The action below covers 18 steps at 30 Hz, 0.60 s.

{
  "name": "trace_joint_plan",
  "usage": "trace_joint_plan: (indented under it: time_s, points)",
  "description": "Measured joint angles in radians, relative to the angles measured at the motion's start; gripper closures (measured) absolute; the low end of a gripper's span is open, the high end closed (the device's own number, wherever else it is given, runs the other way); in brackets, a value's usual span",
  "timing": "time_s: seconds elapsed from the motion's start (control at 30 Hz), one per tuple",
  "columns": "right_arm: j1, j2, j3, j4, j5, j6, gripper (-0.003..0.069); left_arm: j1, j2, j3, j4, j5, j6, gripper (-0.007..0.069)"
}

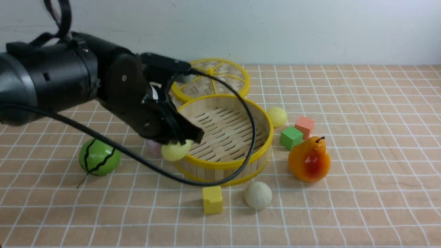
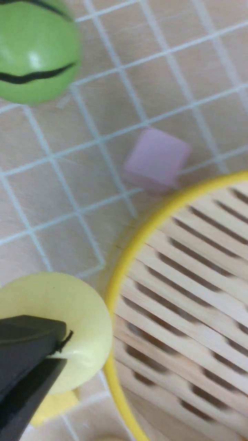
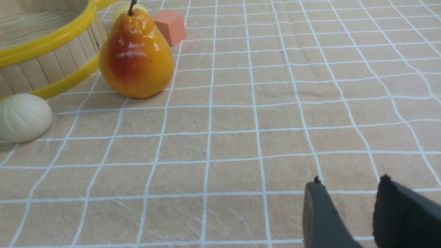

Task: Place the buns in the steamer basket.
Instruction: Use the left arm to put the steamed stuffed bun into the steamer

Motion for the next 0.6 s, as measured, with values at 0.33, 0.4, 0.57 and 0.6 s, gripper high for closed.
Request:
trace_joint_plan:
  time_s: [0.33,0.4,0.57,0.6]
  points:
    - [0.0,0.0,0.0,0.0,0.0,0.0,0.0419,0.004,0.338,-0.237,0.002,-0.099,0.099,0.0606]
    - [0.0,0.0,0.0,0.0,0.0,0.0,0.0419,0.005,0.375,-0.265,0.007,-0.077,0.099,0.0586]
    - [0.0,0.0,0.0,0.0,0.0,0.0,0.0419,0.007,0.417,-0.36,0.01,0.019,0.085,0.0363]
    - [0.0,0.0,0.0,0.0,0.0,0.0,0.0419,0.007,0.409,-0.375,0.01,0.044,0.072,0.0312]
